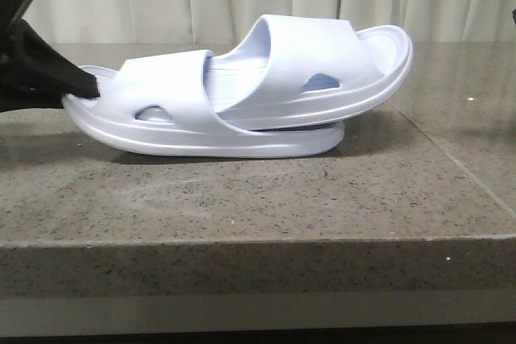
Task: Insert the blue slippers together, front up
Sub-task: 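Lower the nested slippers onto the table and open both grippers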
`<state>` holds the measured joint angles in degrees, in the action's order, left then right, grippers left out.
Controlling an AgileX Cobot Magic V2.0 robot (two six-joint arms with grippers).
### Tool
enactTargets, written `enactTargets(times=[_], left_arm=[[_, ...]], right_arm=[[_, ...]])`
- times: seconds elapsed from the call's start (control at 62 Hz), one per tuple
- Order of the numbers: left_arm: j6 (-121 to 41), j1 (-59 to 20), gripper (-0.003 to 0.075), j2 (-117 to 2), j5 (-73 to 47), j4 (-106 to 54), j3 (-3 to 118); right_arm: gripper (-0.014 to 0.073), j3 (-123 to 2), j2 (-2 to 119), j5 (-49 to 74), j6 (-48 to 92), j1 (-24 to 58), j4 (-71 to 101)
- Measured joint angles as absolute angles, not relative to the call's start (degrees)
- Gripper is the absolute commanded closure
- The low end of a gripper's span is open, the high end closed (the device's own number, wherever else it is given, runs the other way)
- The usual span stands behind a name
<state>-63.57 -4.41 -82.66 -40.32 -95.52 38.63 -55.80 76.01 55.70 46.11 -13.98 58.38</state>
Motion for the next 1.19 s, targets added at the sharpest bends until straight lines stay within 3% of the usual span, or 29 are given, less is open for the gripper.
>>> enactTargets(times=[0.097, 0.226, 0.339, 0.565, 0.79, 0.984, 1.194], left_arm=[[-64.3, -4.6, 0.0659, -82.7, -40.3, -95.5, 38.6], [-65.1, -4.6, 0.0405, -82.7, -40.1, -95.4, 38.6], [-65.3, -4.6, 0.0279, -82.7, -39.9, -93.9, 38.8], [-59.8, -1.7, 0.0279, -82.1, -39.8, -81.1, 43.3], [-38.3, -0.1, 0.0279, -76.6, -42.5, -49.3, 52.4], [-19.5, 0.0, 0.0279, -67.0, -49.5, -24.4, 57.4], [-8.2, 0.0, 0.0279, -54.2, -54.4, -9.4, 55.5]], right_arm=[[0.0043, -55.8, 76.0, 55.9, 46.1, -14.0, 58.3], [0.0043, -55.8, 76.0, 56.4, 46.1, -14.0, 58.3], [0.0046, -55.8, 76.0, 57.1, 46.1, -14.0, 58.2], [0.0125, -55.8, 72.8, 58.0, 44.0, -14.0, 55.3], [0.0128, -55.8, 63.7, 57.3, 32.5, -9.9, 39.8], [0.0128, -55.7, 55.2, 59.6, 17.3, -2.8, 21.0], [0.0128, -55.6, 44.7, 66.3, 9.3, -0.7, 11.8]])
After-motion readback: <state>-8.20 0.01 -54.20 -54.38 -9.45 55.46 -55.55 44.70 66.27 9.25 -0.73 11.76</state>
